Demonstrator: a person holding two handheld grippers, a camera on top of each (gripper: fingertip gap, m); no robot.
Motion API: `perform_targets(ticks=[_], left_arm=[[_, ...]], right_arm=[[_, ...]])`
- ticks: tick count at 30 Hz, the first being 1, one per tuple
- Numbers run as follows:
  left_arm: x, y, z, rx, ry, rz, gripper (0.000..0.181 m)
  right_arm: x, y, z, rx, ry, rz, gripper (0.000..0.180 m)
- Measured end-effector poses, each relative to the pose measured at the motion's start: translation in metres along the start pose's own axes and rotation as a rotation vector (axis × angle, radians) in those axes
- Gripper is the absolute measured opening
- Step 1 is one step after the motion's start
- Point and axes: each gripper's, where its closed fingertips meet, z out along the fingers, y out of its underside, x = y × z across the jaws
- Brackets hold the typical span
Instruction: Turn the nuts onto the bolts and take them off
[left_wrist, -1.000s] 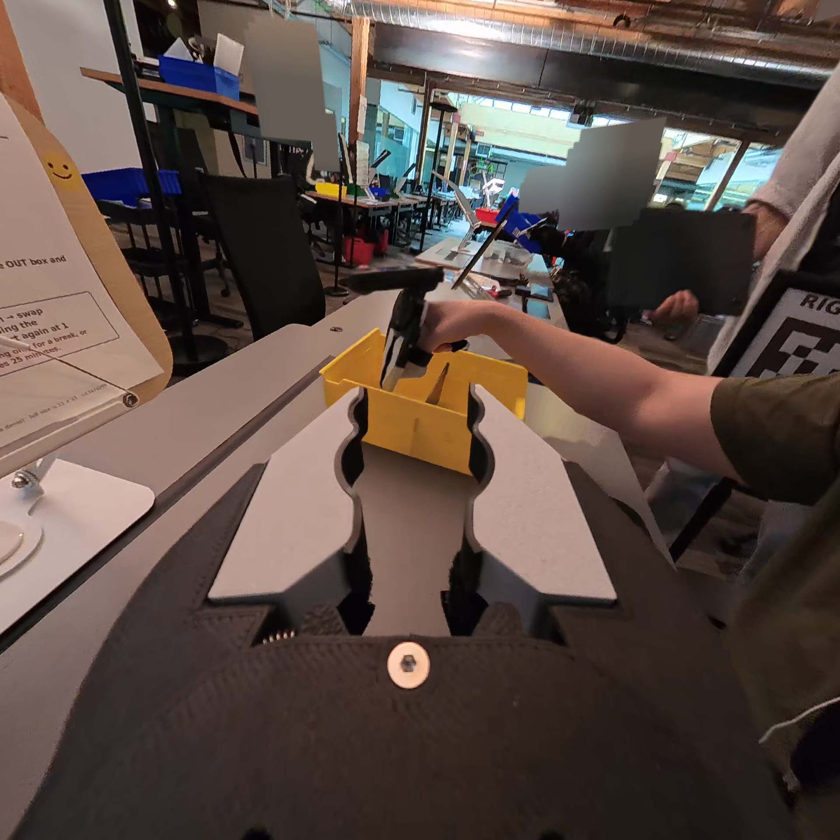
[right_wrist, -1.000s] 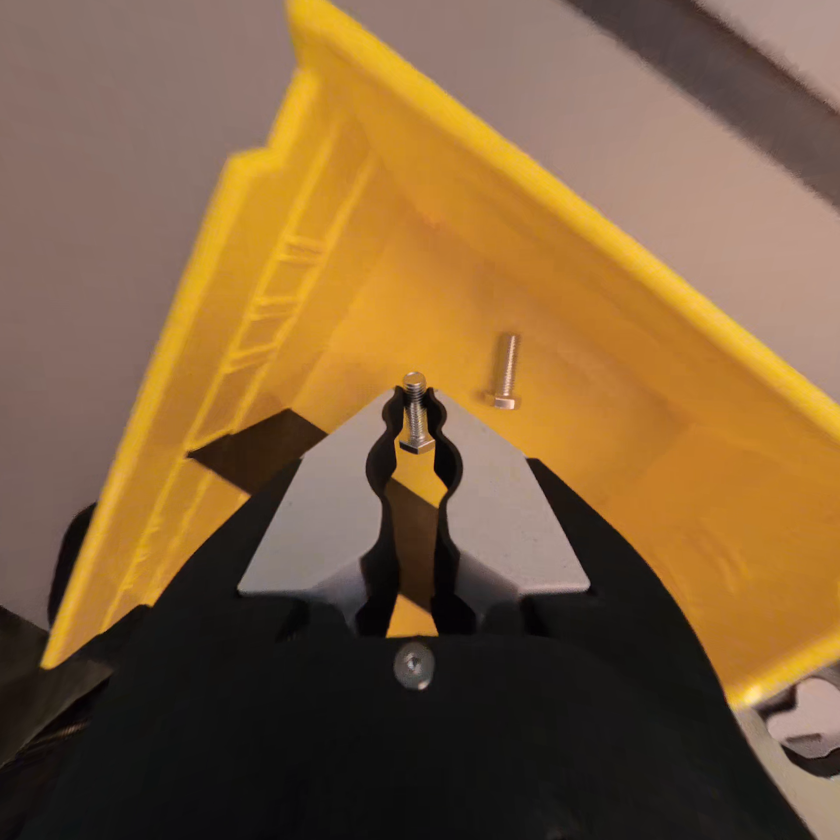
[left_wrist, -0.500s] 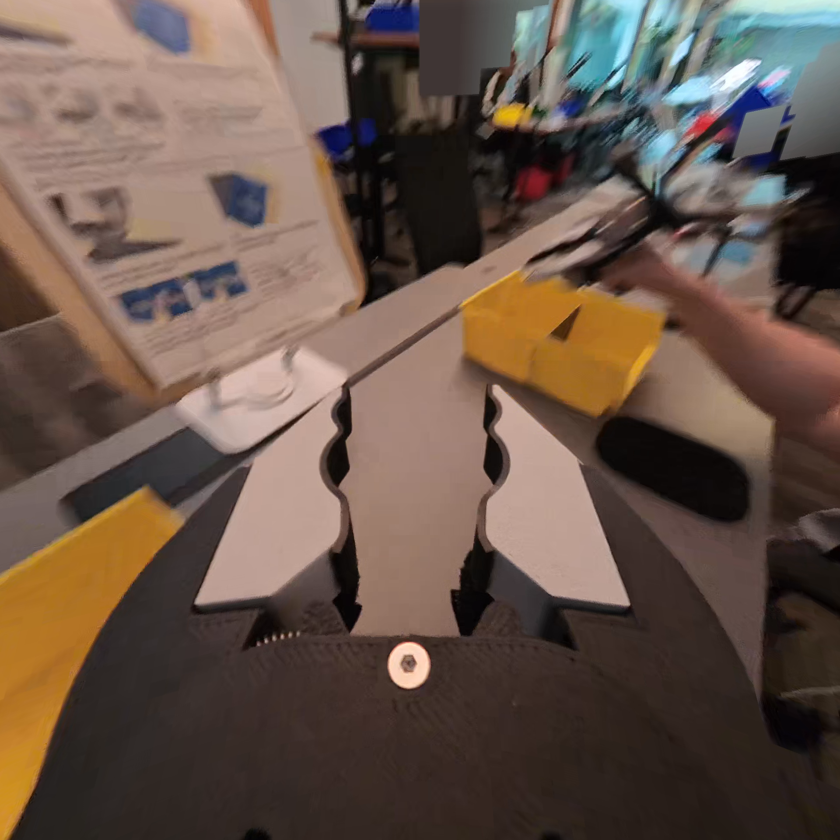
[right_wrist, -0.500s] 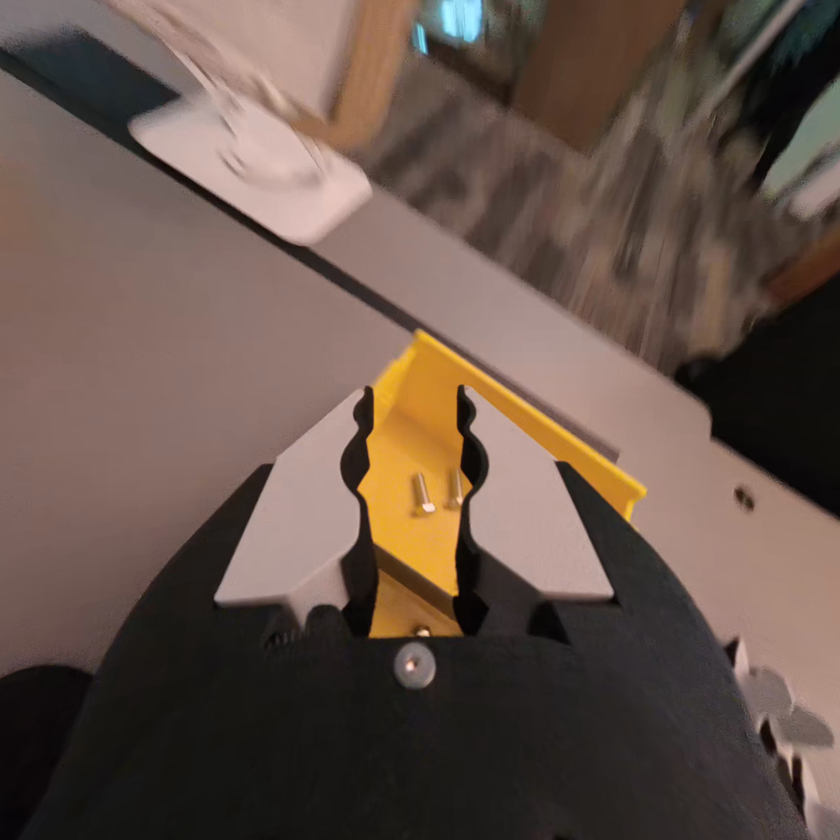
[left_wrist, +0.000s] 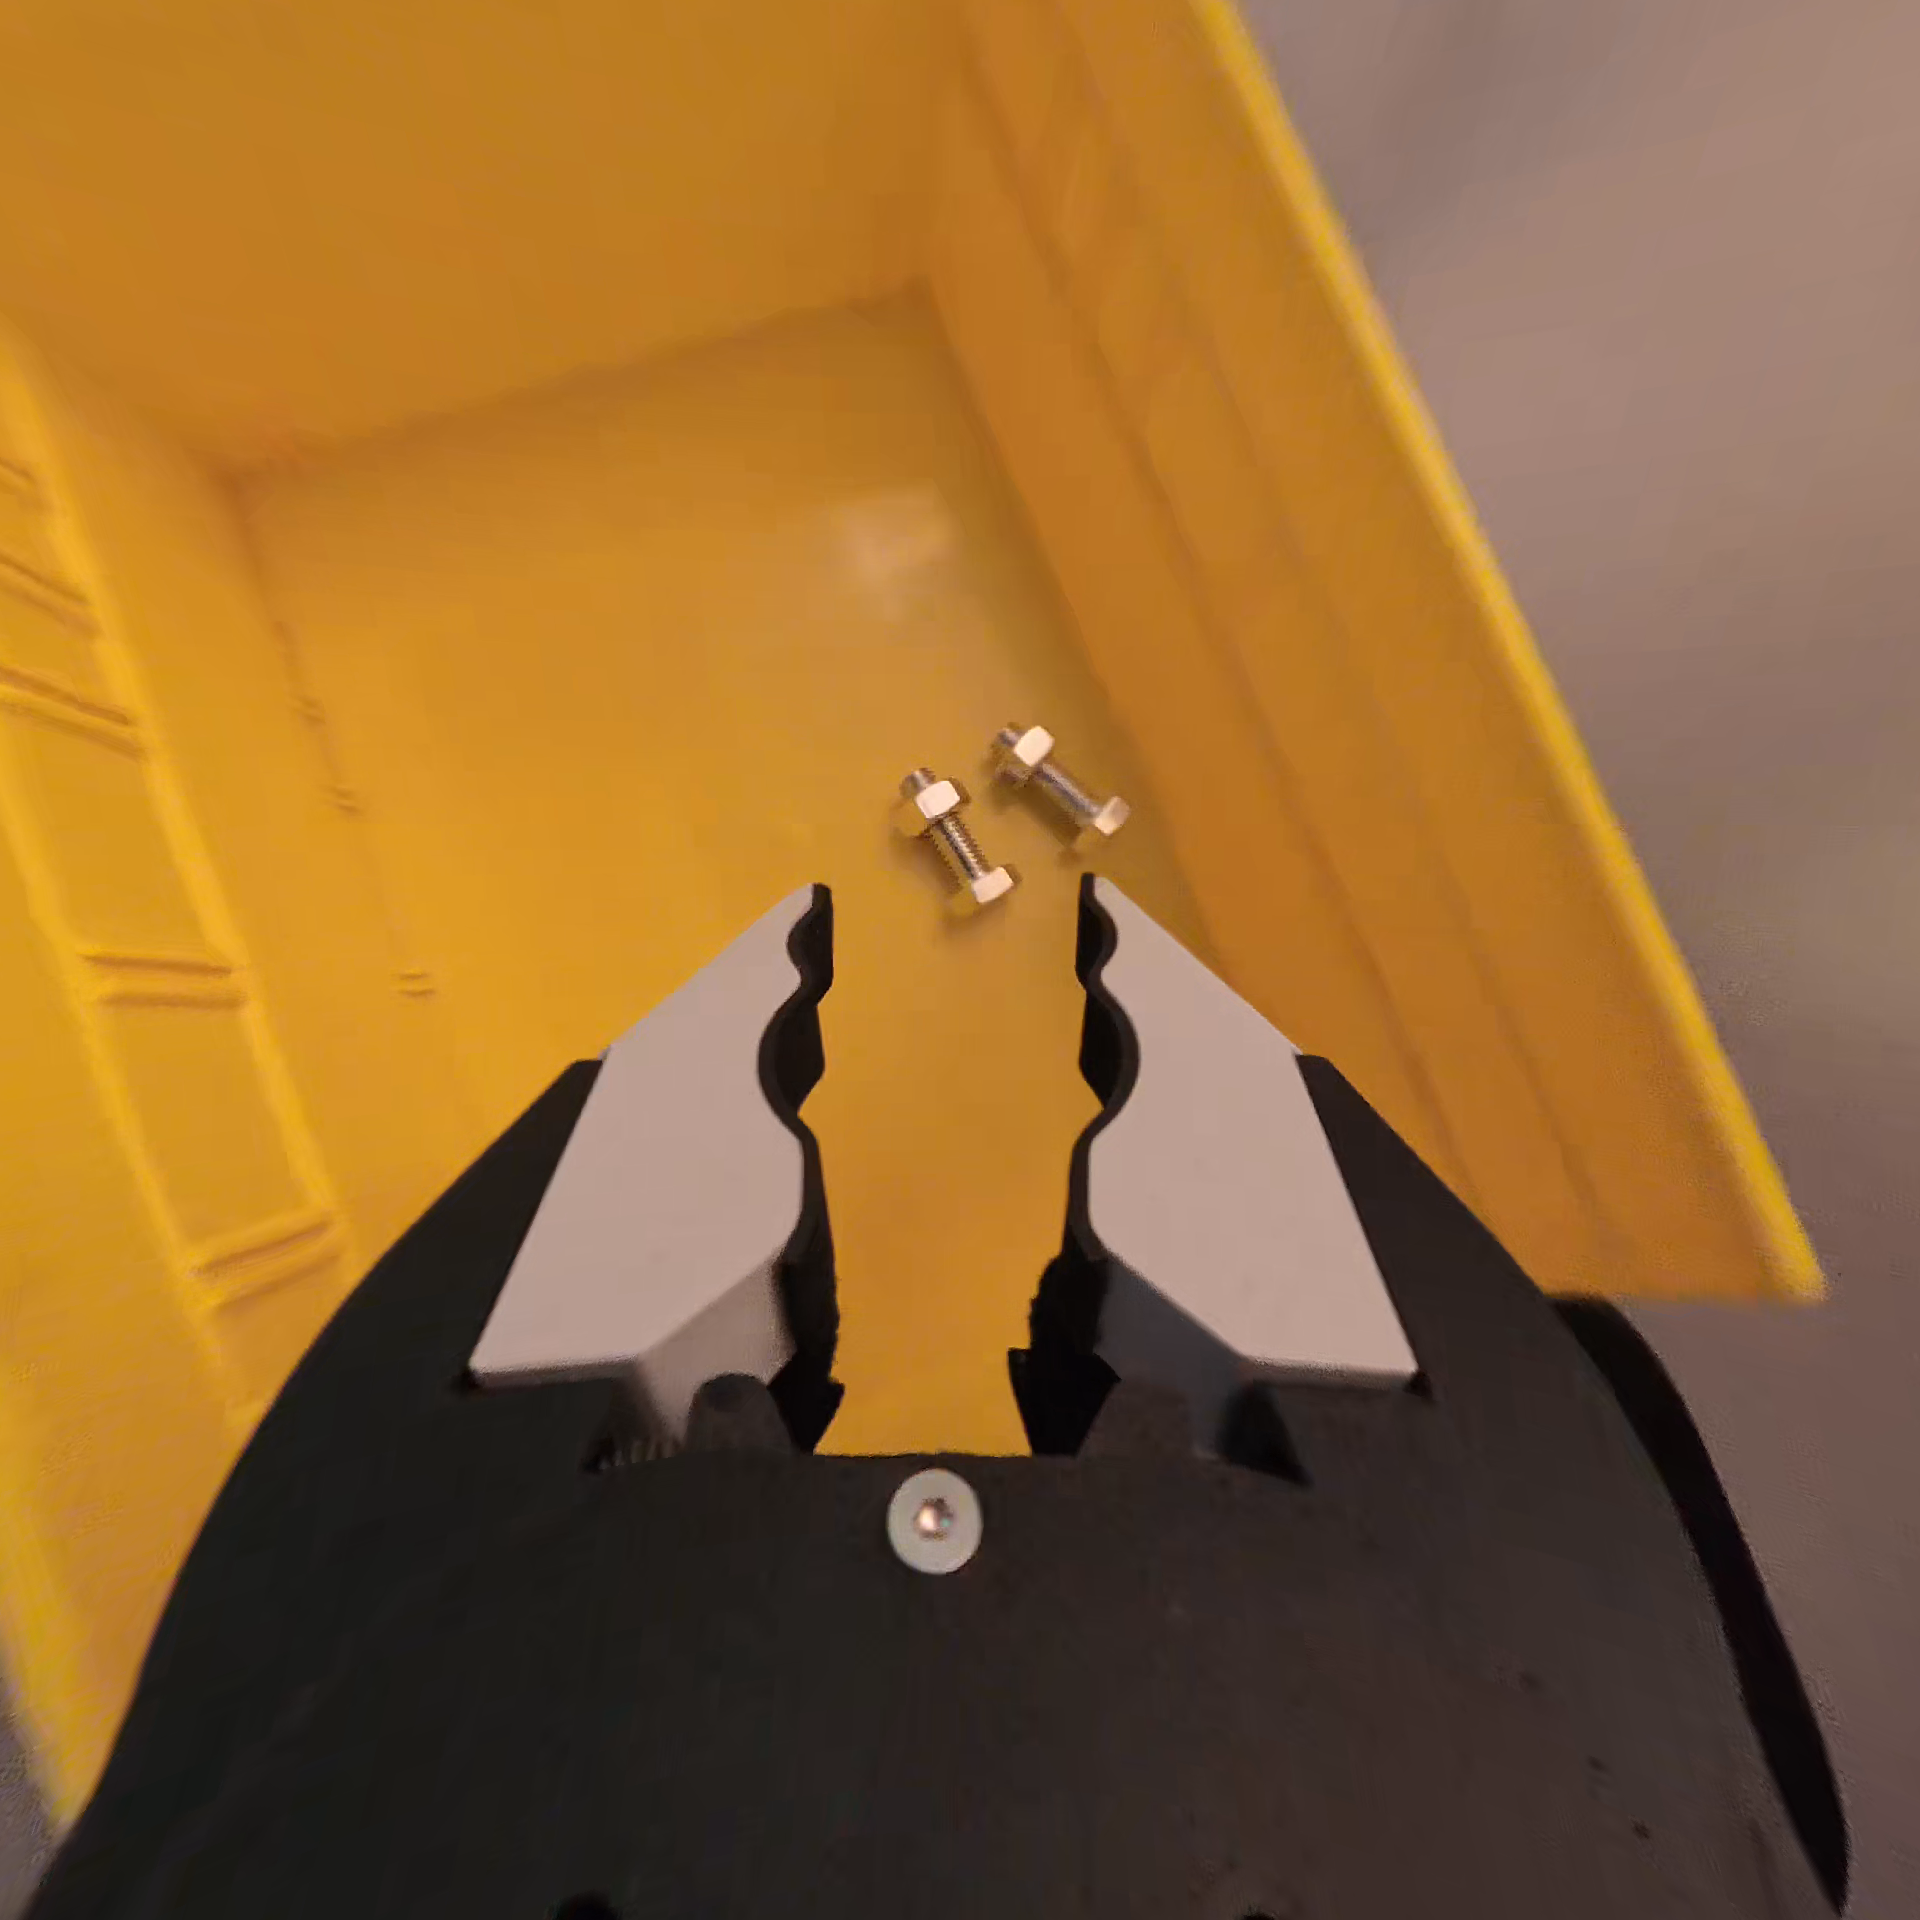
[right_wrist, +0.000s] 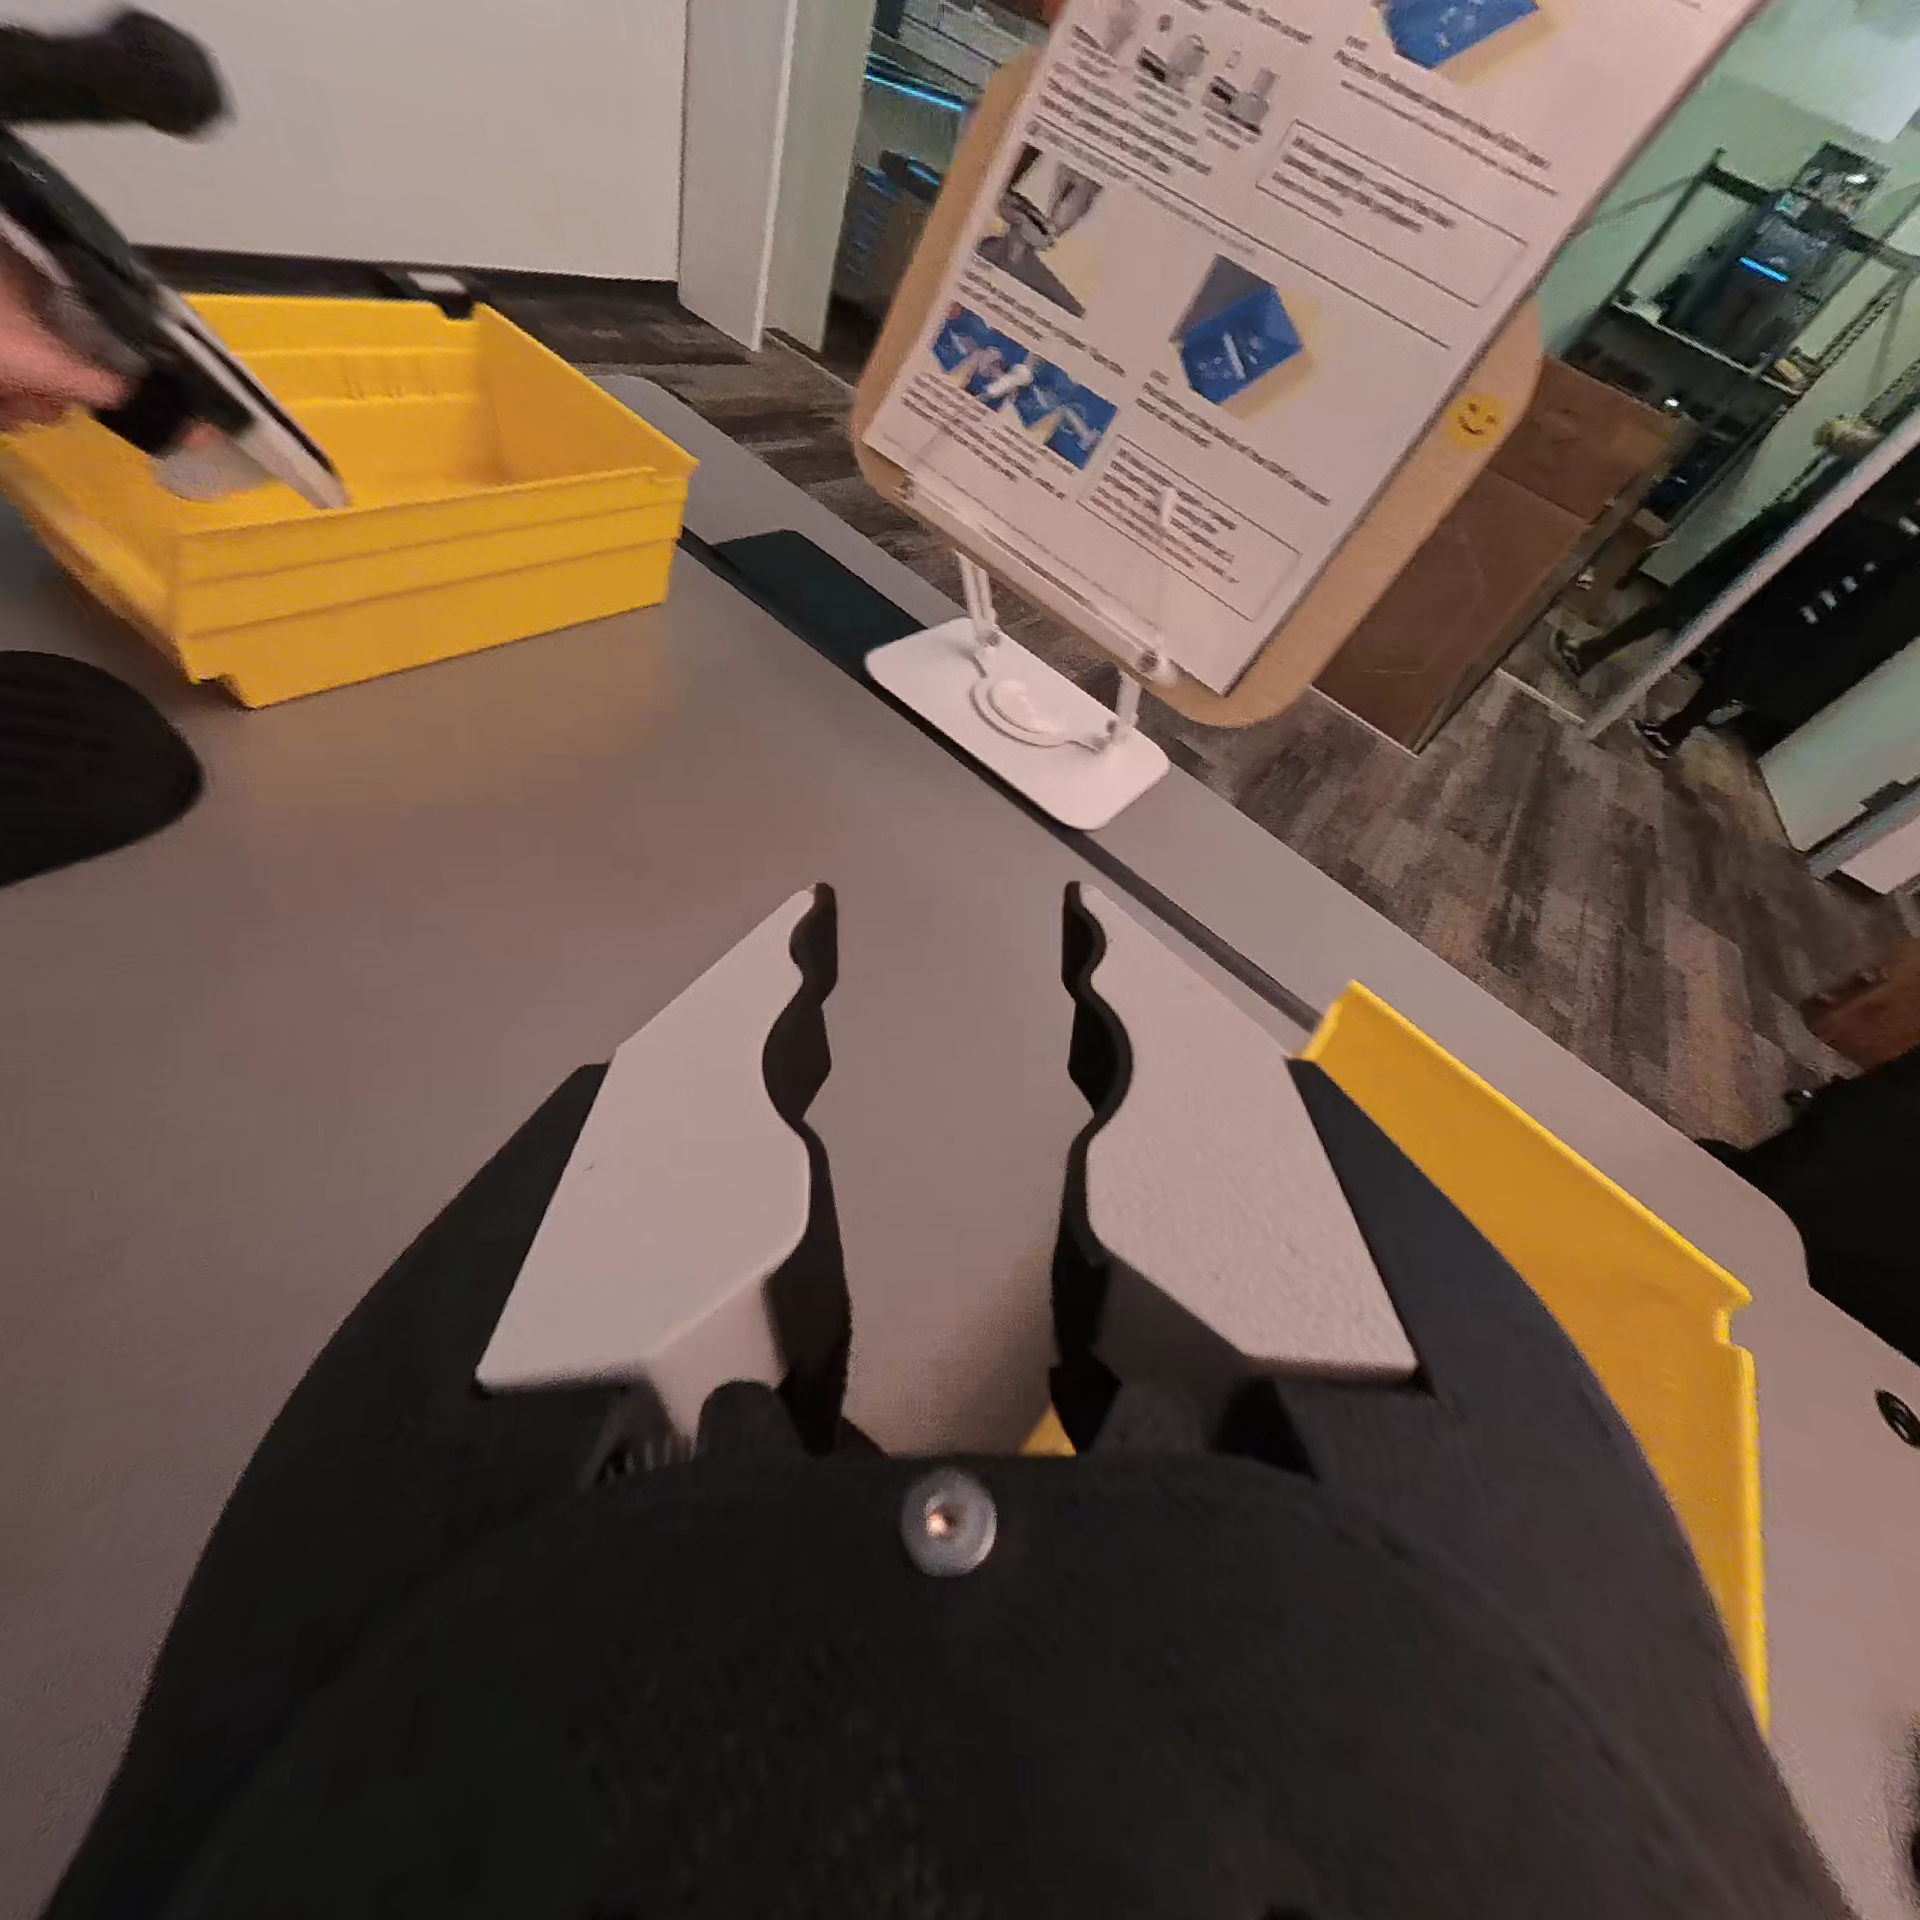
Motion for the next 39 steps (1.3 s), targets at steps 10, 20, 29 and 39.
perform_targets(ticks=[10, 20, 29, 39], left_arm=[[-0.011, 0.007, 0.051, -0.175, -0.039, -0.171, 0.033], [-0.015, 0.023, 0.044, -0.379, -0.128, -0.059, 0.025], [-0.017, 0.017, 0.044, -0.422, -0.132, 0.106, 0.007], [0.104, -0.125, -0.077, 0.393, 0.201, 0.139, 0.007]], right_arm=[[-0.081, -0.026, -0.008, -0.026, -0.073, -0.171, 0.043], [-0.069, 0.000, -0.012, -0.063, -0.116, -0.220, 0.043], [-0.023, 0.017, 0.018, -0.050, -0.180, -0.144, 0.041], [-0.012, -0.060, 0.062, 0.193, -0.295, -0.098, 0.040]])
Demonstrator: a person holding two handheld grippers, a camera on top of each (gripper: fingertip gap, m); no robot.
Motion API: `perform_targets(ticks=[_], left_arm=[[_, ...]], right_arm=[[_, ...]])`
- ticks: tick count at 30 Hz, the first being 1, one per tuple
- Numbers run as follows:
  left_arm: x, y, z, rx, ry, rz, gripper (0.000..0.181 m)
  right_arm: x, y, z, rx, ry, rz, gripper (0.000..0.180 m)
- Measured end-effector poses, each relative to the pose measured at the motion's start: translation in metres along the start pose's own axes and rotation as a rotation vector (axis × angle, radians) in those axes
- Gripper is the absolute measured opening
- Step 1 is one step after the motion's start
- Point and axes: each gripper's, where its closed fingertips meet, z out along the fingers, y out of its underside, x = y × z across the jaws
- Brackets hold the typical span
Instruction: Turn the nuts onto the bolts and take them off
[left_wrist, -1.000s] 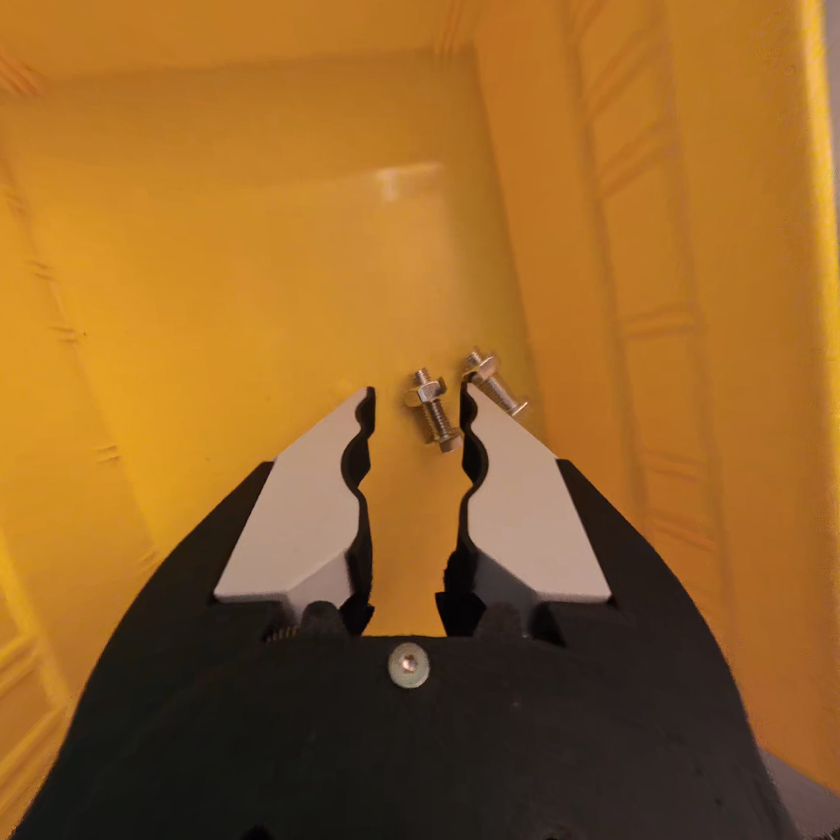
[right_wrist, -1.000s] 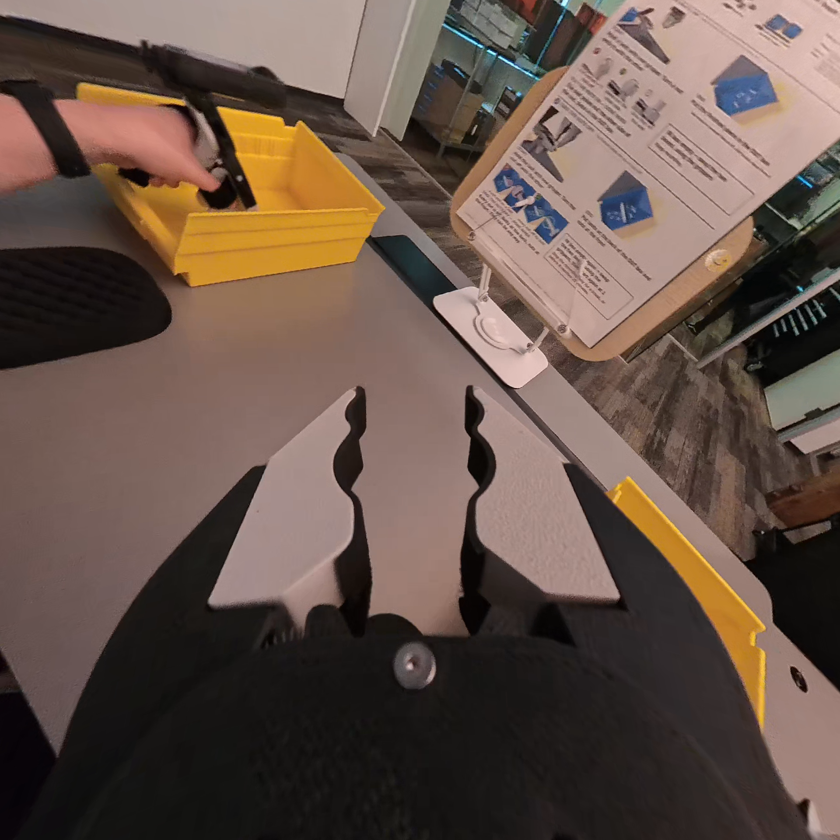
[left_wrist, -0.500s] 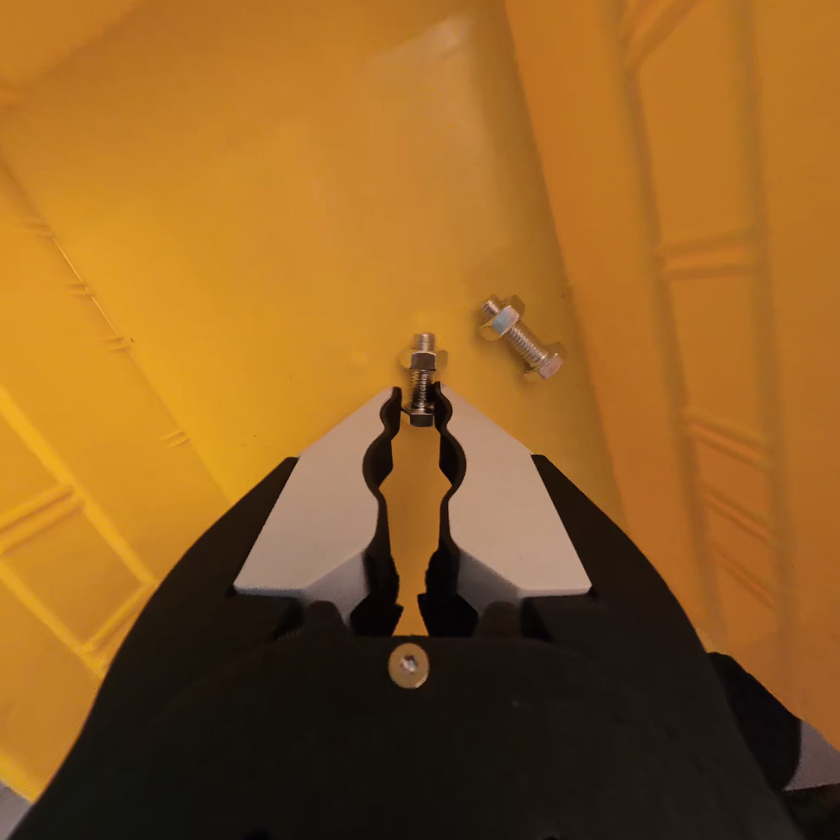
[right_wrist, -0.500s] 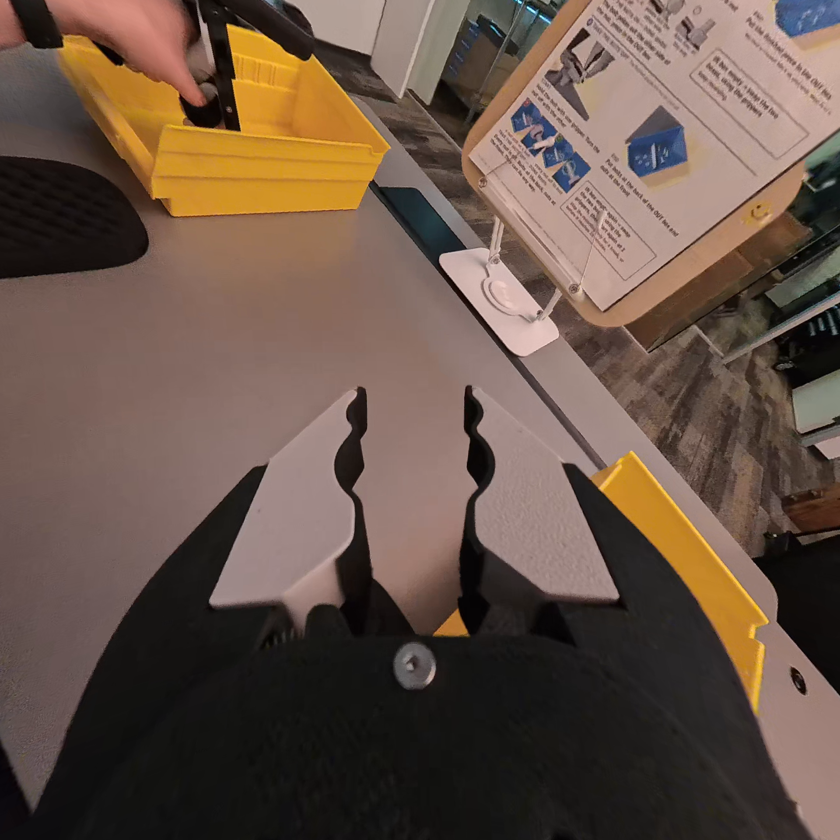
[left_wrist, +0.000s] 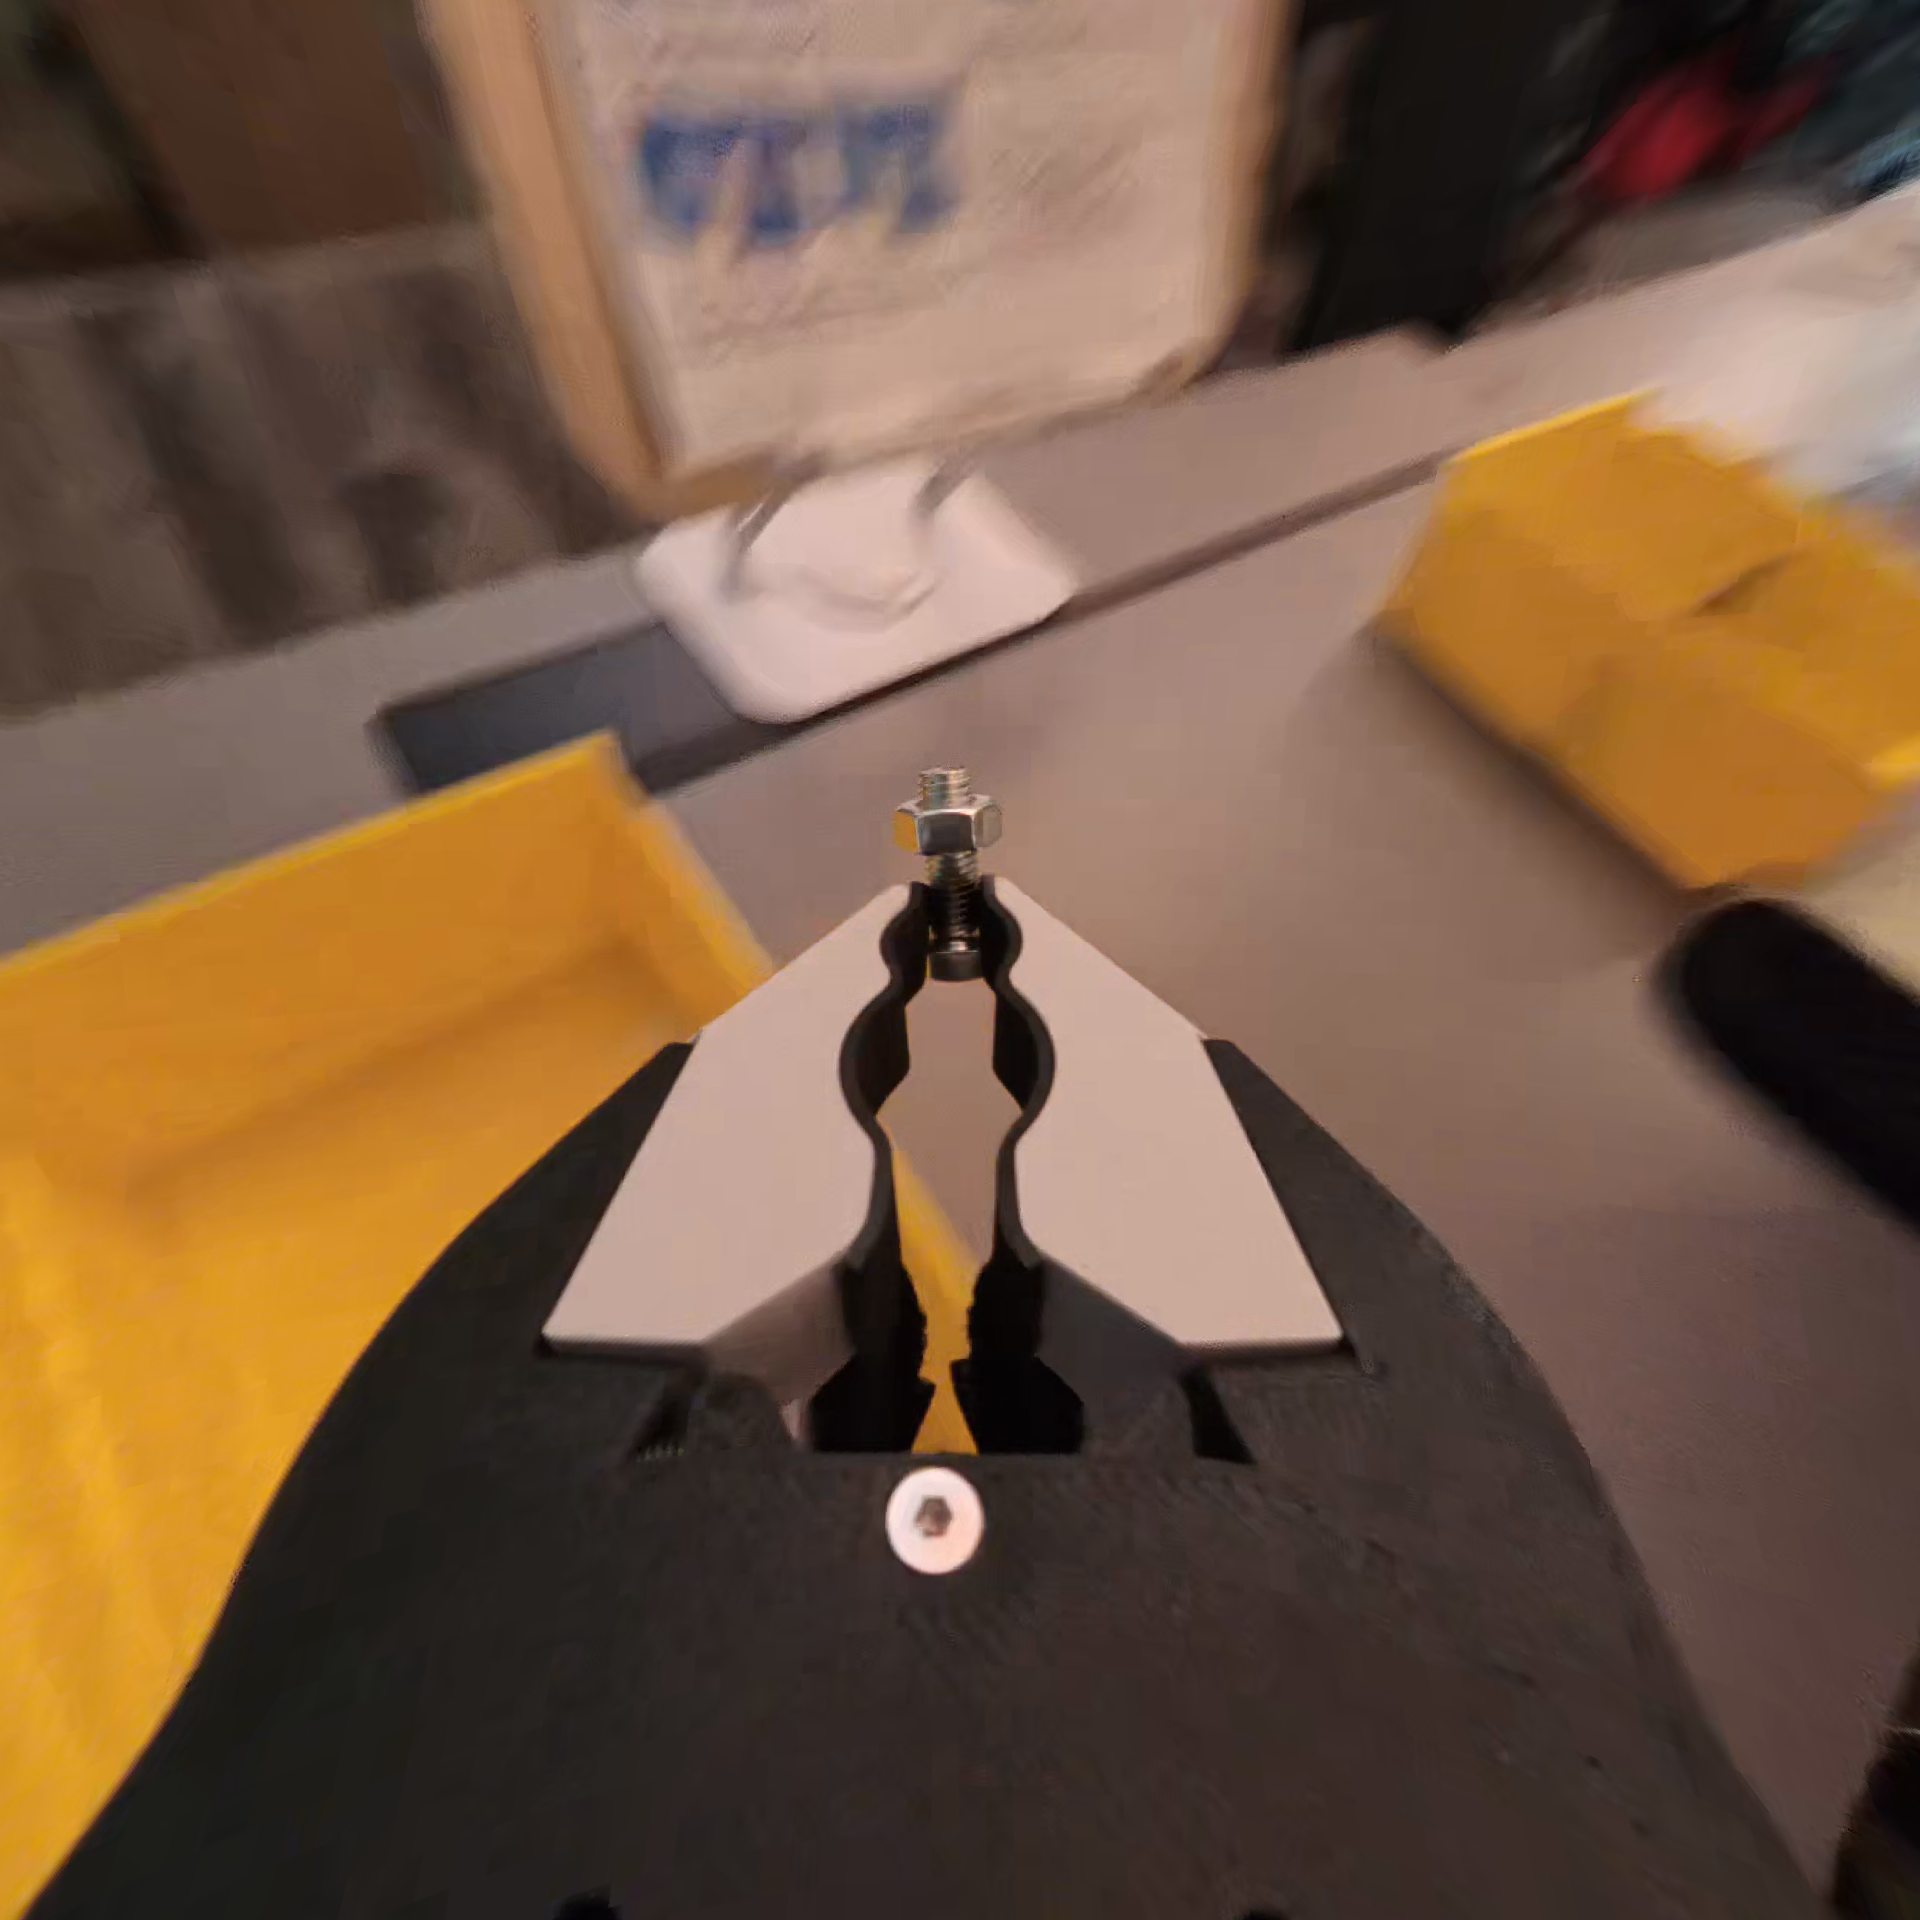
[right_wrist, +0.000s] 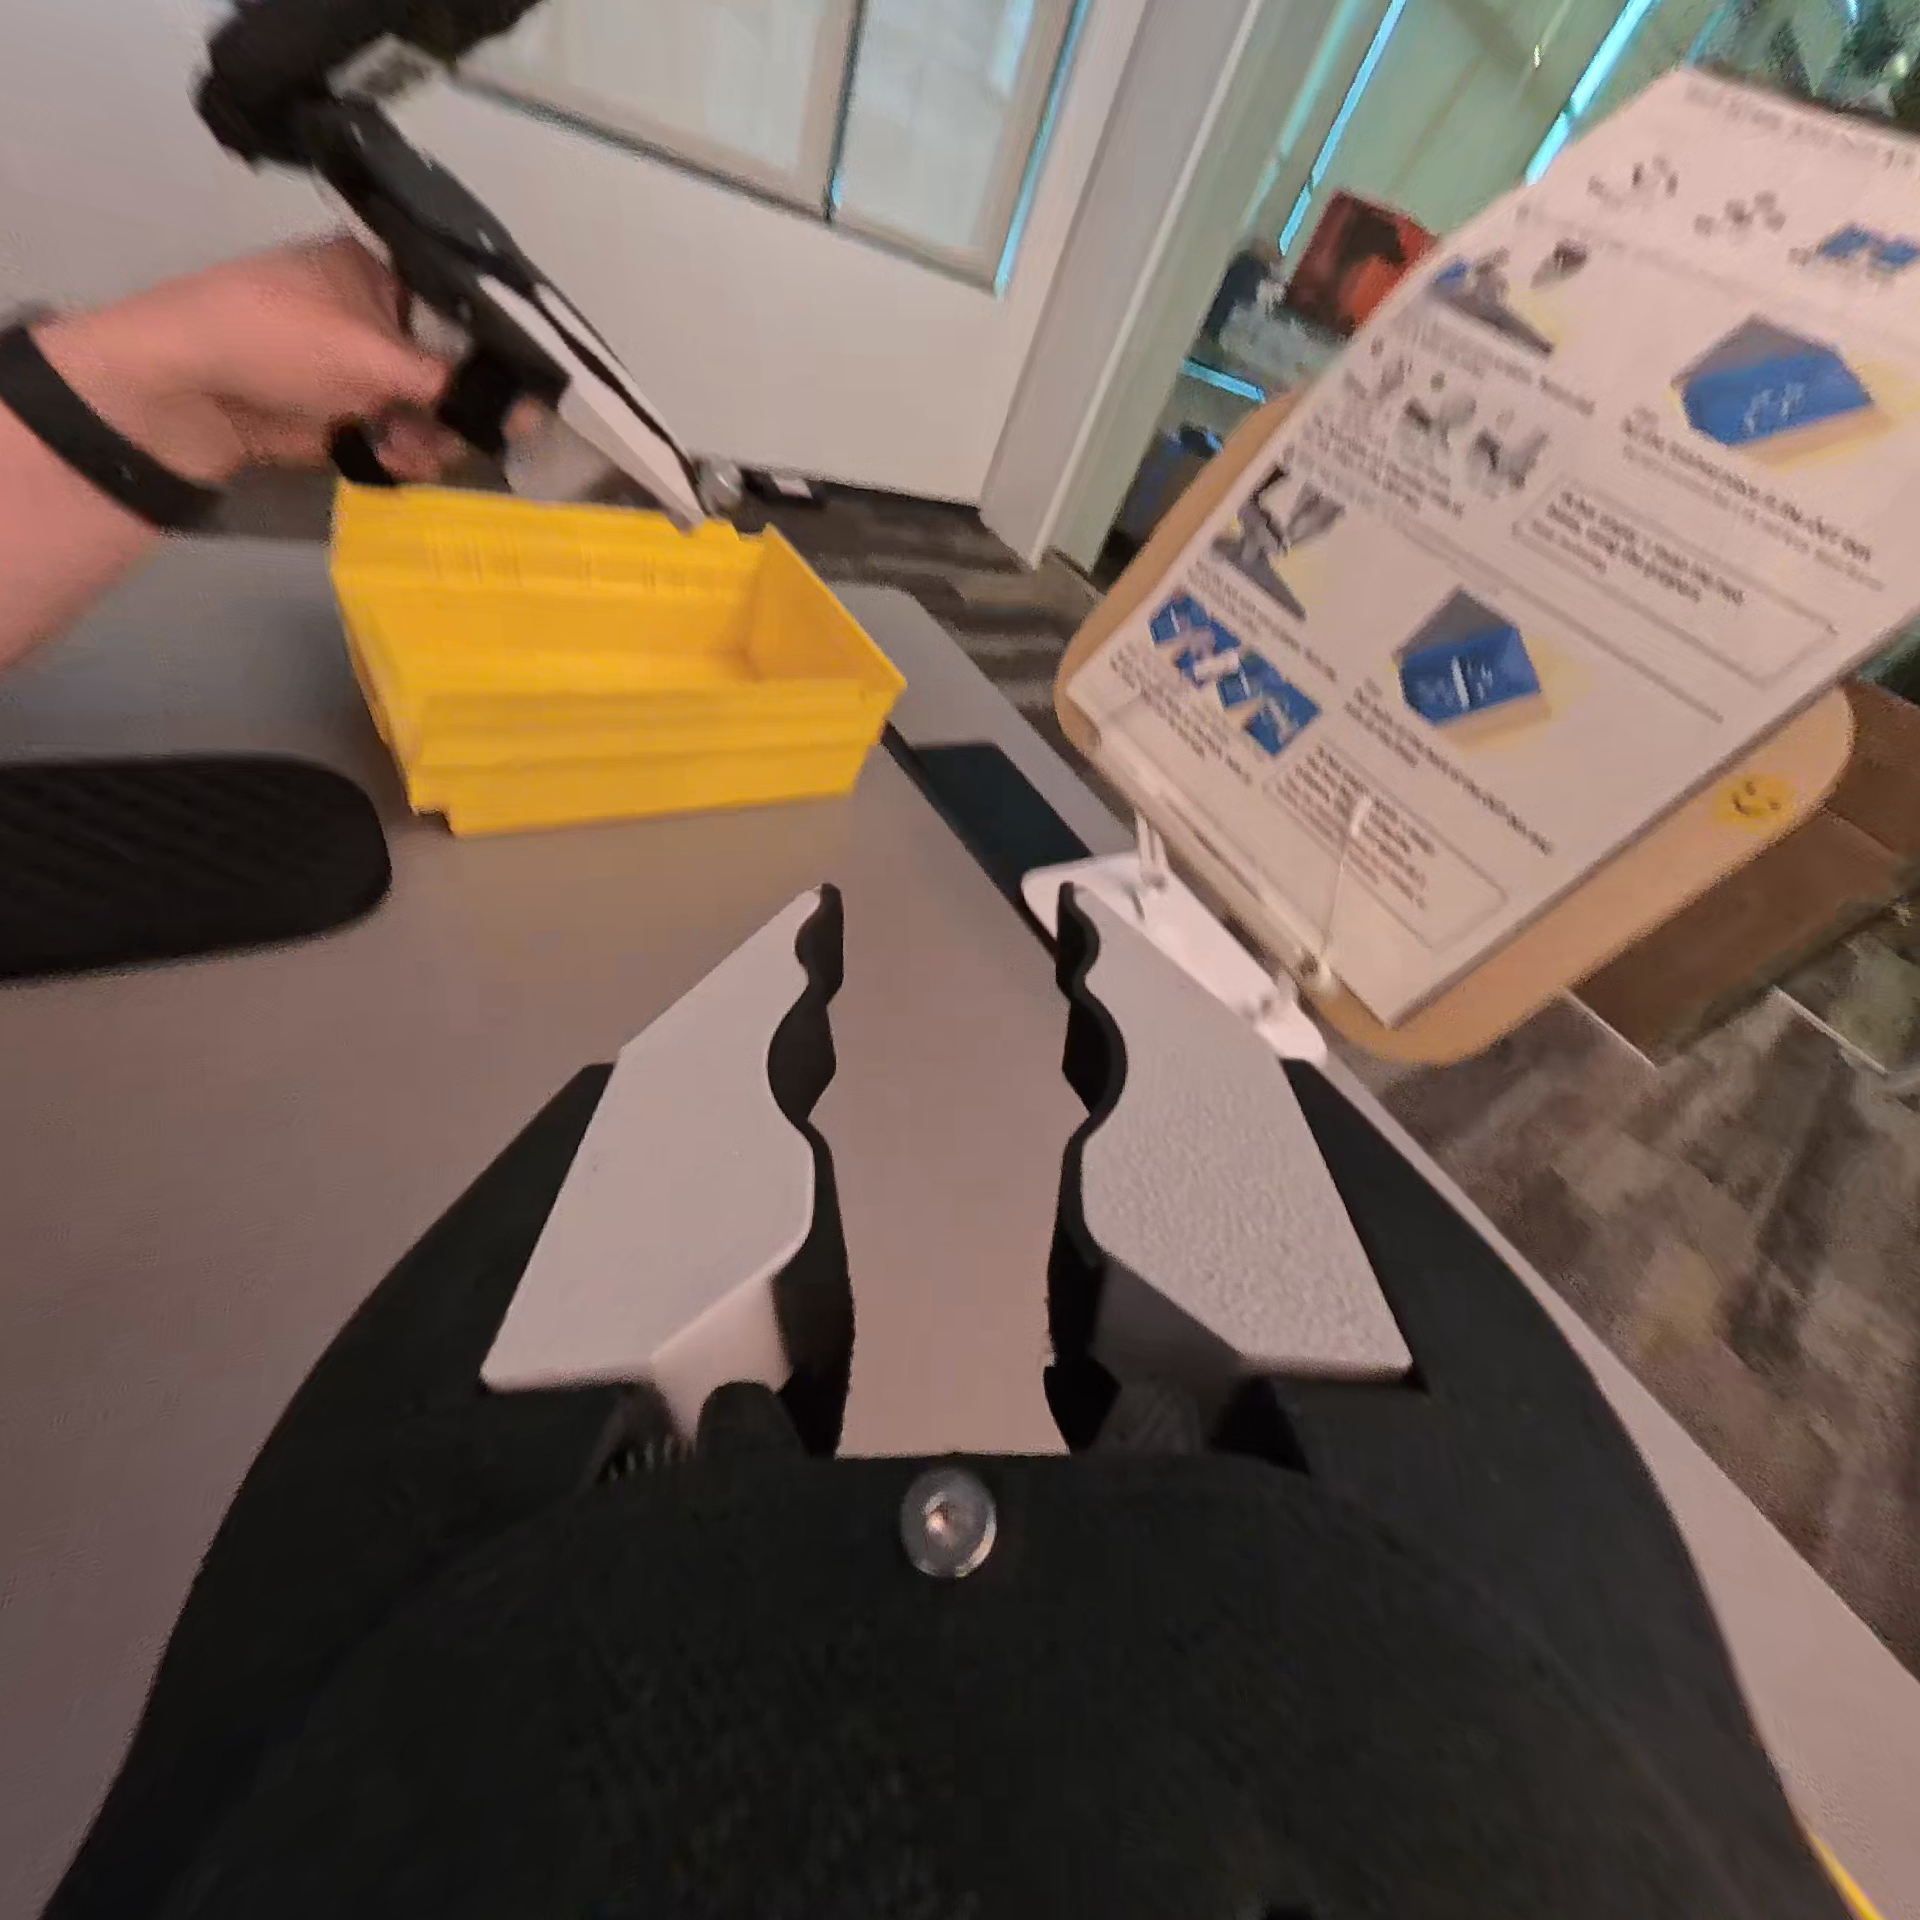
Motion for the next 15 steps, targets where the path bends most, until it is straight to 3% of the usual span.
perform_targets(ticks=[3, 7, 10, 12, 15], left_arm=[[0.094, -0.048, 0.006, 0.168, 0.263, 0.083, 0.007], [0.179, -0.076, 0.035, 0.248, 0.465, 0.171, 0.007], [0.214, -0.086, 0.053, 0.310, 0.526, 0.224, 0.007], [0.227, -0.086, 0.061, 0.330, 0.568, 0.234, 0.007], [0.234, -0.078, 0.070, 0.328, 0.633, 0.209, 0.007]], right_arm=[[-0.007, -0.037, 0.018, 0.143, -0.114, 0.078, 0.042], [-0.002, -0.071, 0.031, 0.301, -0.248, 0.256, 0.044], [0.014, -0.057, 0.032, 0.334, -0.259, 0.412, 0.043], [0.024, -0.050, 0.031, 0.415, -0.273, 0.500, 0.028], [0.023, -0.041, 0.033, 0.401, -0.363, 0.523, 0.030]])
